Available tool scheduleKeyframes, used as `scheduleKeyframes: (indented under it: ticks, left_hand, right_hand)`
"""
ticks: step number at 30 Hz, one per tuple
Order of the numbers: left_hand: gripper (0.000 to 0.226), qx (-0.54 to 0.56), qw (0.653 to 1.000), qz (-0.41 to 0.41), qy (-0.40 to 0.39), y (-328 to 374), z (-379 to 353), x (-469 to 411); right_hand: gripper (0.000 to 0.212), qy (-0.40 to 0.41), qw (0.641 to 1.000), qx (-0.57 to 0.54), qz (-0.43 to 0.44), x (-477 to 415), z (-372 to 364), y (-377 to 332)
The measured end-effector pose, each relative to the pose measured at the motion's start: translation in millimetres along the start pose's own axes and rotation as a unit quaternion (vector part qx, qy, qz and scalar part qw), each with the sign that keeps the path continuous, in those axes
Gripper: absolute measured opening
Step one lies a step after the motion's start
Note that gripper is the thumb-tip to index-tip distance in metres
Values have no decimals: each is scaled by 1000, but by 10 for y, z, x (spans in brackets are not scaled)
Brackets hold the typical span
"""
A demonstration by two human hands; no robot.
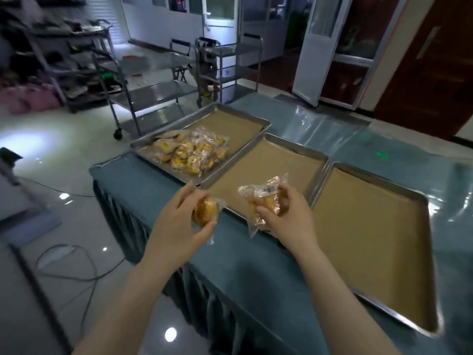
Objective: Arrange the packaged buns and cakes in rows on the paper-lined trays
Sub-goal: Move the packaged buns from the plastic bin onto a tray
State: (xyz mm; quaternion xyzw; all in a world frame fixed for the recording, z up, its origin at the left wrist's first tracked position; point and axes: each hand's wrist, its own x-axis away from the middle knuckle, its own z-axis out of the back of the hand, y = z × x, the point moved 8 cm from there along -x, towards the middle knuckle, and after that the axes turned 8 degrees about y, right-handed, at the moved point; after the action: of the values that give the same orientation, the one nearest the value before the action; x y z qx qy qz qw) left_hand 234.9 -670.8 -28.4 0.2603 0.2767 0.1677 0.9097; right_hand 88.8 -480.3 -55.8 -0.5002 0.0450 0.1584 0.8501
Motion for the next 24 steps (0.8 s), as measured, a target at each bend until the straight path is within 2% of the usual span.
scheduleKeyframes:
  ticks: [4, 7, 10, 16, 17, 20, 24]
  left_hand:
    - [57, -27, 999, 38, -21, -673, -15, -285]
    - [56, -42, 997, 55, -22, -1155, -30, -619]
    - [57, -46, 994, 86, -41, -1593, -64, -941]
    - [53, -23, 992, 117, -32, -2303, -92, -1519]
    - [53, -18, 992, 120, -35, -2414, -115, -1598]
    - [53, -6, 992, 111, -60, -2770, -237, -1880]
    - [52, 48, 990, 95, -96, -3219, -435, -2389]
  right_hand:
    - [64, 16, 990, -93, -103, -325, -725, 231]
    - [62, 63, 960, -197, -191, -550, -1407, 320]
    - [59, 41, 933, -253, -252, -766, -2182, 209]
    - [67, 9, 948, -207, -242, -1244, -2953, -3]
    - [60, 6, 949, -201, -242, -1282, -3040, -12]
    - [23, 12, 955, -186, -230, -1398, -3301, -49]
    - [16, 82, 957, -164, -223, -1572, -3486, -119]
